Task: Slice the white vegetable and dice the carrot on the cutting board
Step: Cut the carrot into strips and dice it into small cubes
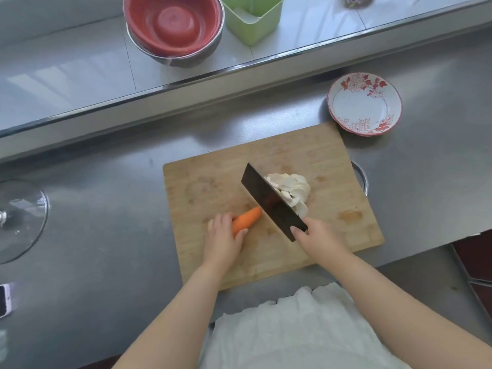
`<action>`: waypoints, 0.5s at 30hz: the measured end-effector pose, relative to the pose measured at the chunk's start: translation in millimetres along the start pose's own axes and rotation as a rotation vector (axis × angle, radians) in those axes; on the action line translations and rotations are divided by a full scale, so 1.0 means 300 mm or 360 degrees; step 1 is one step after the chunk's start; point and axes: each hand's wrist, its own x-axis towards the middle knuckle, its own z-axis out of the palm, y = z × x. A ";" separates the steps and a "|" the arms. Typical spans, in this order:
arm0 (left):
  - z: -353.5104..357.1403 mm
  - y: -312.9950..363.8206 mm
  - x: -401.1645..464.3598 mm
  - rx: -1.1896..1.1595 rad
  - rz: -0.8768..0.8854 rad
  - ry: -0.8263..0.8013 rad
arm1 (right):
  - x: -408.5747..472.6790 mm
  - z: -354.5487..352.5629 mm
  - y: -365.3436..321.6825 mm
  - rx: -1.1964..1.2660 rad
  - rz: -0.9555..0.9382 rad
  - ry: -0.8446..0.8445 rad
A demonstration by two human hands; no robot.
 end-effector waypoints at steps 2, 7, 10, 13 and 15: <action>-0.002 -0.017 0.003 0.0069 0.0121 -0.0039 | -0.017 0.025 -0.008 0.0038 0.0028 0.0025; -0.052 -0.043 0.016 0.0156 0.0355 -0.0203 | -0.050 0.058 -0.011 -0.0009 0.0011 0.0053; -0.071 -0.055 0.016 0.0350 0.0617 -0.0299 | -0.058 0.062 -0.019 -0.0094 -0.0025 0.0080; -0.068 -0.062 0.002 0.0212 0.0549 -0.0213 | -0.073 0.065 -0.035 -0.0210 -0.0085 0.0098; -0.063 -0.071 -0.008 0.0001 0.0326 -0.0147 | -0.085 0.070 -0.044 -0.0241 -0.0108 0.0103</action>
